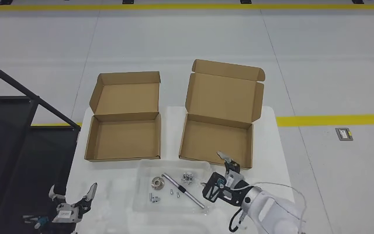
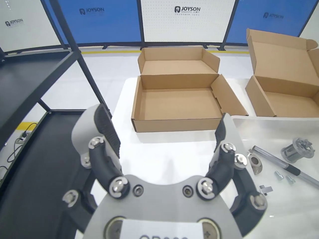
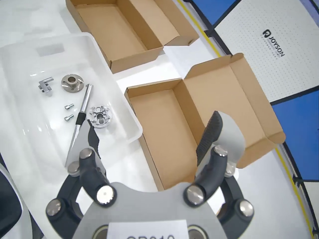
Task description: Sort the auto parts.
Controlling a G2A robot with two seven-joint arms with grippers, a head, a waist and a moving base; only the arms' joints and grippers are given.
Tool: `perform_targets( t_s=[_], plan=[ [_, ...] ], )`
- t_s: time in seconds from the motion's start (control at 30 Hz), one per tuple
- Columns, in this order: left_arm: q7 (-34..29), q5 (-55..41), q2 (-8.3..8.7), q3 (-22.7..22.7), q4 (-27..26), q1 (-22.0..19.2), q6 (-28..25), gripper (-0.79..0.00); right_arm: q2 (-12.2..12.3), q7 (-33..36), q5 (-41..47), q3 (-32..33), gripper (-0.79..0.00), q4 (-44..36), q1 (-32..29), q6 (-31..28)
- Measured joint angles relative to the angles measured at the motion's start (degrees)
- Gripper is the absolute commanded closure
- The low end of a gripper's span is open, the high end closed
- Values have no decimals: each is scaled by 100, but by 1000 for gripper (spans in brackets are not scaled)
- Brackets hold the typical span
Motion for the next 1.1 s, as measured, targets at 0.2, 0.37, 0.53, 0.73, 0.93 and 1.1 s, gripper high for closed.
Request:
perform_targets(
  t_s=[0.2, 0.37, 0.53, 0.73, 0.93, 1.1],
  plan=[
    [-4, 7, 1, 1, 0, -3, -3, -785, 2, -98, -3, 21, -785, -6, -30, 13],
    [-4, 7, 1, 1, 0, -3, -3, -785, 2, -97, -3, 21, -785, -6, -30, 13],
    [-149, 20, -8, 70, -12, -108, -64, -785, -22, -157, -65, -292, -785, 140, 135, -370],
    [-230, 109, -32, 103, -19, -249, -7, -785, -225, 422, 809, -1082, -785, 897, 1081, -1098],
    [-222, 9, -53, -9, 30, -267, -49, -785, -523, 1791, 1969, -1863, -785, 1815, 2098, -1290],
    [-203, -102, -81, -49, 42, -203, -80, -785, -748, 2700, 2565, -2364, -785, 2397, 2705, -1052]
  ],
)
